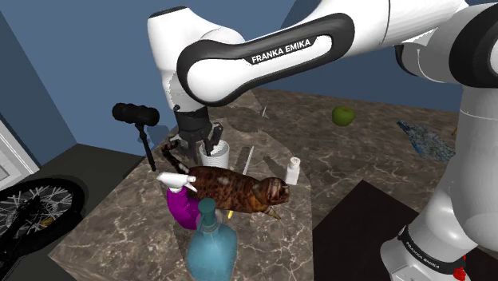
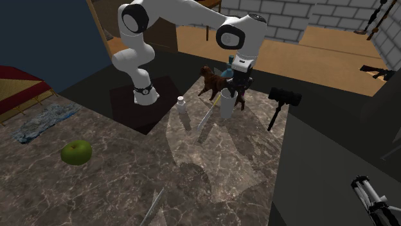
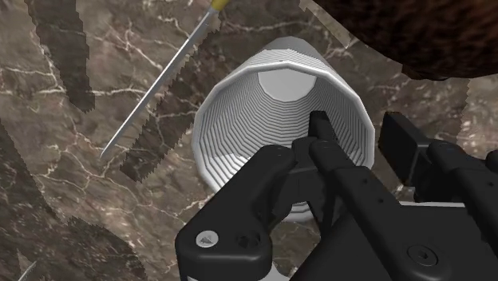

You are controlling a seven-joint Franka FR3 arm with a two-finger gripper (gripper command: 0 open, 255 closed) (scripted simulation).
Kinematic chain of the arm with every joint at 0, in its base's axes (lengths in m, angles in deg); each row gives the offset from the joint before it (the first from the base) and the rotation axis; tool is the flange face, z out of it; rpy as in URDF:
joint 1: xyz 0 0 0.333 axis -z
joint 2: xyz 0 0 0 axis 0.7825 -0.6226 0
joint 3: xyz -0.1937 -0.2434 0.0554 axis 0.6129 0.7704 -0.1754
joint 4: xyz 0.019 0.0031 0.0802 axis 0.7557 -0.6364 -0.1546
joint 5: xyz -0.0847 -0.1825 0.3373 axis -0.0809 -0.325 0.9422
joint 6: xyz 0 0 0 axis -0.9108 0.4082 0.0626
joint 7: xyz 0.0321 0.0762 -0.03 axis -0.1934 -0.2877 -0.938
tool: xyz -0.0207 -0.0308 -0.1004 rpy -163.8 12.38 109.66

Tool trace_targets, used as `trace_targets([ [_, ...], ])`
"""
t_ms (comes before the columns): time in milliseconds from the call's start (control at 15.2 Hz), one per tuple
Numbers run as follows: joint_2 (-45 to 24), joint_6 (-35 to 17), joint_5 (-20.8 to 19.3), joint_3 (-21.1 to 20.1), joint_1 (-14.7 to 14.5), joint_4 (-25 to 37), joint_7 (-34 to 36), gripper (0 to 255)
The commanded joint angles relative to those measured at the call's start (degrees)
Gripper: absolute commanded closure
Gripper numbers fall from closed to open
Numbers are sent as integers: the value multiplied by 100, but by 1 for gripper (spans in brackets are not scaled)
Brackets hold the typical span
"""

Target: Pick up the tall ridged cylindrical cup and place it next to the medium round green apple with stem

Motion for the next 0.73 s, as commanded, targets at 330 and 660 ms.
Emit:
trace_targets([
  [330,-1,0,0,0,0,1,0,255],
  [660,35,212,25,-12,-10,183,-29,255],
])
